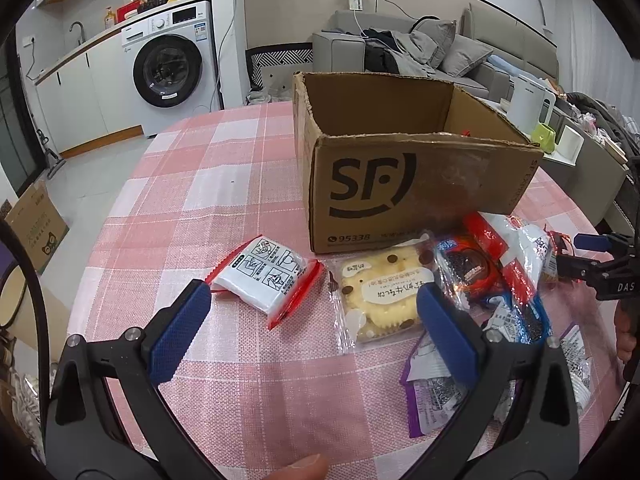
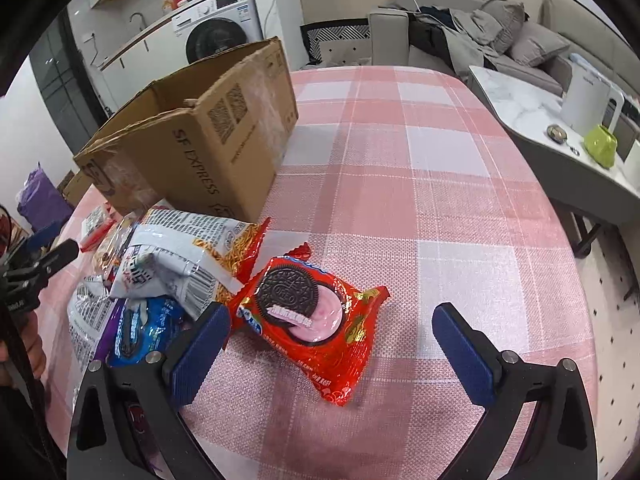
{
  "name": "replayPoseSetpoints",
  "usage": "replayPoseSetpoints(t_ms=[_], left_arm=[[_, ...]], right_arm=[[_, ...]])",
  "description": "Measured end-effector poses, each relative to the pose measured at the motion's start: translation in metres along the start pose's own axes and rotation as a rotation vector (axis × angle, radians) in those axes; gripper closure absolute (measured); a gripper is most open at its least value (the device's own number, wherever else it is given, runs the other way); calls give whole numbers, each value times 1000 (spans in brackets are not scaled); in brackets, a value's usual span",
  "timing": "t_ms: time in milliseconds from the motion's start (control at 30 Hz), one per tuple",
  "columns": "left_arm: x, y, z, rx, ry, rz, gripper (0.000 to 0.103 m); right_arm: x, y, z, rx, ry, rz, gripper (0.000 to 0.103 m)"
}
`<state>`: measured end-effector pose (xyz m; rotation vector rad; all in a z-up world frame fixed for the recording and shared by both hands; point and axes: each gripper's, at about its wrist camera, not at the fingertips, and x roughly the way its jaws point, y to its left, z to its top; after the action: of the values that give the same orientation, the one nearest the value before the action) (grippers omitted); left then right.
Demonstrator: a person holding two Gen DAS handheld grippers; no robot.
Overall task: Organize snacks
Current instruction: 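Move the right tool to the red Oreo pack and close on it, then lift the Oreo pack with the right tool while the left tool grasps the white-and-red wrapped pack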
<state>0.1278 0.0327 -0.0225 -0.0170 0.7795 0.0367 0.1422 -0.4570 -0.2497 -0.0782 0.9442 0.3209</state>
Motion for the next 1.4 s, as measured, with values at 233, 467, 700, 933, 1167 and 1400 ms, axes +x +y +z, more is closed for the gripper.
replayPoseSetpoints(t_ms=[233,467,700,933,1167,1400], left_arm=[[5,-2,-2,10,8,5,1],[6,-3,-2,13,10,6,1],[6,-2,-3,5,12,8,1],[8,4,-3,-5,12,14,1],[8,10,-2,-15,13,23,1],[9,19,-1,-37,9,32,1]], right_arm=[[9,0,1,7,11,-4,1],[7,1,-2,-9,7,1,4],[0,7,-4,-44,-20,59,36],[-6,9,-6,-52,-43,77,55],[-16,4,-2,-39,-72,90,59],[-29,-5,2,-2,-123,113,59]])
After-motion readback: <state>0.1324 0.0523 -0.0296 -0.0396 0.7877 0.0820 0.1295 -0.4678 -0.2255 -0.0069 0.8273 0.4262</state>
